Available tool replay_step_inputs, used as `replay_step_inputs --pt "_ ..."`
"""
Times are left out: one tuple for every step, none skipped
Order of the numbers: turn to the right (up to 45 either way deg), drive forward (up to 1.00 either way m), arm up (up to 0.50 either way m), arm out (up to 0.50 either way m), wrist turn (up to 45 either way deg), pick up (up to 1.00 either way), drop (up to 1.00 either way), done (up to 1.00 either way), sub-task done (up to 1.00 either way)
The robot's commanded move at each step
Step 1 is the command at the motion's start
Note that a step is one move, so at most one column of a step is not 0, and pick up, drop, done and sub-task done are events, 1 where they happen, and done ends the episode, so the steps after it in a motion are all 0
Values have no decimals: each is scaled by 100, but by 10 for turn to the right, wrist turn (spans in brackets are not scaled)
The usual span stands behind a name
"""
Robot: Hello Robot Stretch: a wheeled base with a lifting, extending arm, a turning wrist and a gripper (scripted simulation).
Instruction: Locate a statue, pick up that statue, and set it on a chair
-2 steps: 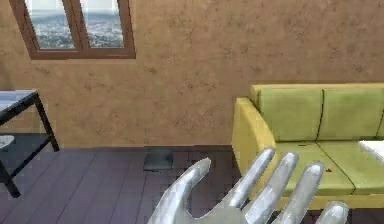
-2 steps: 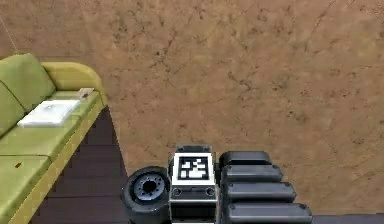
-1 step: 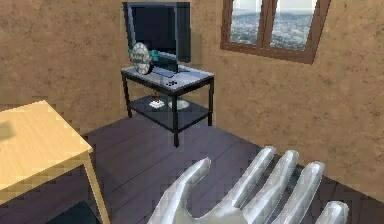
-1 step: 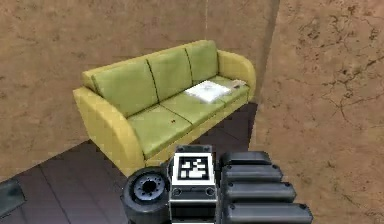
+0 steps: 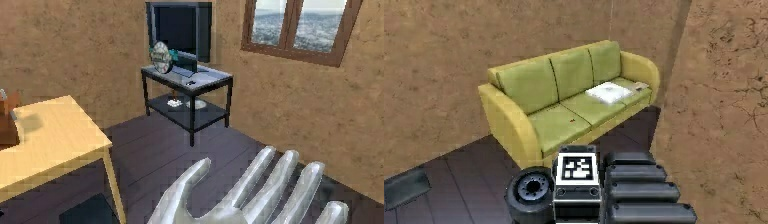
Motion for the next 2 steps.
replay_step_inputs --pt "-30 0 0 0 0 0 0 0 0" --pt "0 55 0 0 0 0 0 0 0"
